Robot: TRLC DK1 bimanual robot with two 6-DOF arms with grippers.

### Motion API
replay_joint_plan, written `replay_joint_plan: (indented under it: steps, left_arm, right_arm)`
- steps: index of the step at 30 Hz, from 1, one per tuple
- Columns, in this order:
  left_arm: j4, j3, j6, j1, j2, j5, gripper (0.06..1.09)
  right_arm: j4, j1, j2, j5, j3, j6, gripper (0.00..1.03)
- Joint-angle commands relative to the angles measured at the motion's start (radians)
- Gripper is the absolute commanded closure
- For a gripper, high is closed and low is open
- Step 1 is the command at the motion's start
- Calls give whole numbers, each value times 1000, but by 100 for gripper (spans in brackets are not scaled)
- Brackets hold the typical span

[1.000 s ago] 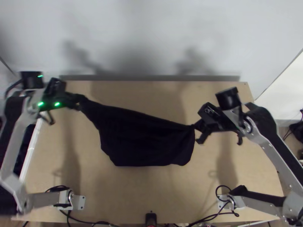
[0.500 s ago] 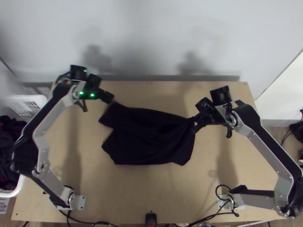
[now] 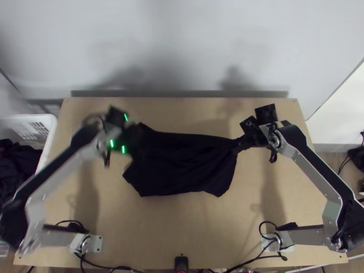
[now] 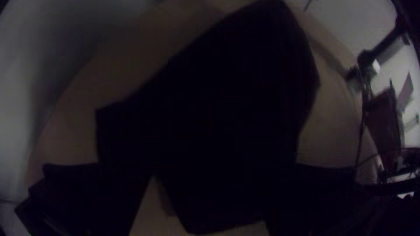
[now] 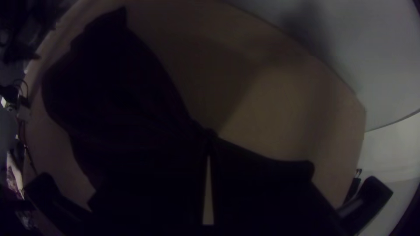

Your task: Fold the t-shirt

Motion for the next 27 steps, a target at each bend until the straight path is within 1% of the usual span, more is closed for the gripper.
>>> replay_joint_plan:
  steps: [1,4,7,11,13,18,27]
  left_arm:
    - [-109,-346,48,-319,-273,-161,10]
    - [-156,-411,40,-351,-323,-162,10]
    - [-159,-475,86,-357,-351,-164,10]
    - [-93,-510,138,-320,-328,-188,10]
    - [-60,-503,145,-297,-300,-188,10]
    - [34,-501,125,-292,-268,-188,10]
    - [65,-457,69,-285,-259,-187,10]
  right_arm:
    - [9,-18,10,6,-20,-1,100]
    - [9,-24,8,6,-23,-2,100]
    - [9,-27,5,6,-31,-5,100]
    - [9,-26,0,4,-37,1,100]
    - [9,-21,-9,6,-37,4,100]
    - [9,-18,-30,6,-44,-1,100]
    - [9,-23,-40,4,-58,-2,100]
